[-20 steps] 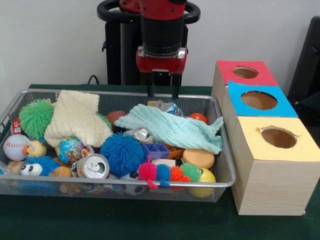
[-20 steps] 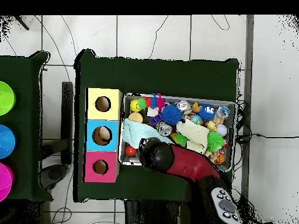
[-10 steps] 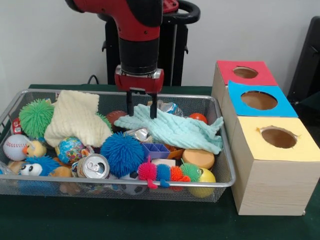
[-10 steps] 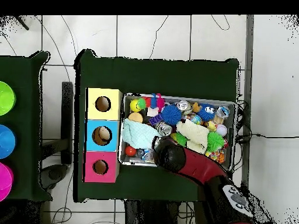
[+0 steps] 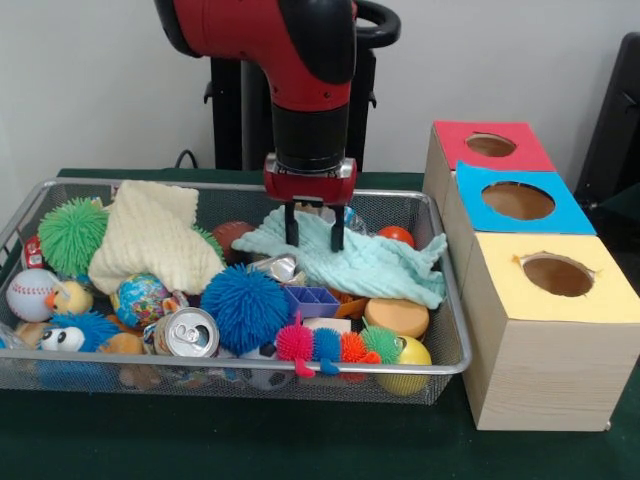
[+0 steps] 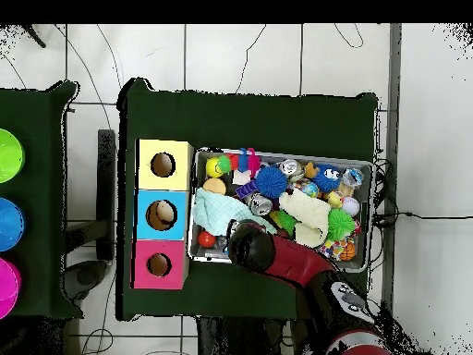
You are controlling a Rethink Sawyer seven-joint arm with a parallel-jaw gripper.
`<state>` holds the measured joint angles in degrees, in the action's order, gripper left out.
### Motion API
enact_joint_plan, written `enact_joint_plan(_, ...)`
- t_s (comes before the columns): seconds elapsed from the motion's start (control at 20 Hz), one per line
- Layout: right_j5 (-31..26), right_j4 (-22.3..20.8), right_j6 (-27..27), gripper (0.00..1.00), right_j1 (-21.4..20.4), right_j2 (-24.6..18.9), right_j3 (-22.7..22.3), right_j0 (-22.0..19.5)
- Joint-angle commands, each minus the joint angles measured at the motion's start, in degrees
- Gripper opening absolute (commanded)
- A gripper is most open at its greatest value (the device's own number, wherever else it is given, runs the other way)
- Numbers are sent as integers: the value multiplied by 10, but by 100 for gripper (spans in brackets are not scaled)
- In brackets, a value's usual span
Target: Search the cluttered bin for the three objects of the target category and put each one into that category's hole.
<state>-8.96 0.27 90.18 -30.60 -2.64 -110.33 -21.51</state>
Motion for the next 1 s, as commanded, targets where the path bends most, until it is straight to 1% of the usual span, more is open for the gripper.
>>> enact_joint_plan(0.05, -20, 7, 83, 100, 29, -50, 13, 8)
enact_joint_plan(0.3, -31, -5, 75, 100, 24, -38, -2, 17)
enact_joint_plan(0.45, -44, -18, 57, 100, 40, -28, 5, 23)
enact_joint_plan(0.6, -42, -23, 50, 100, 49, -34, 0, 15)
enact_joint_plan(0.75, -48, -28, 51, 100, 32, -36, -22, 10)
enact_joint_plan(1.0, -46, -30, 59, 100, 18, -37, -49, 11)
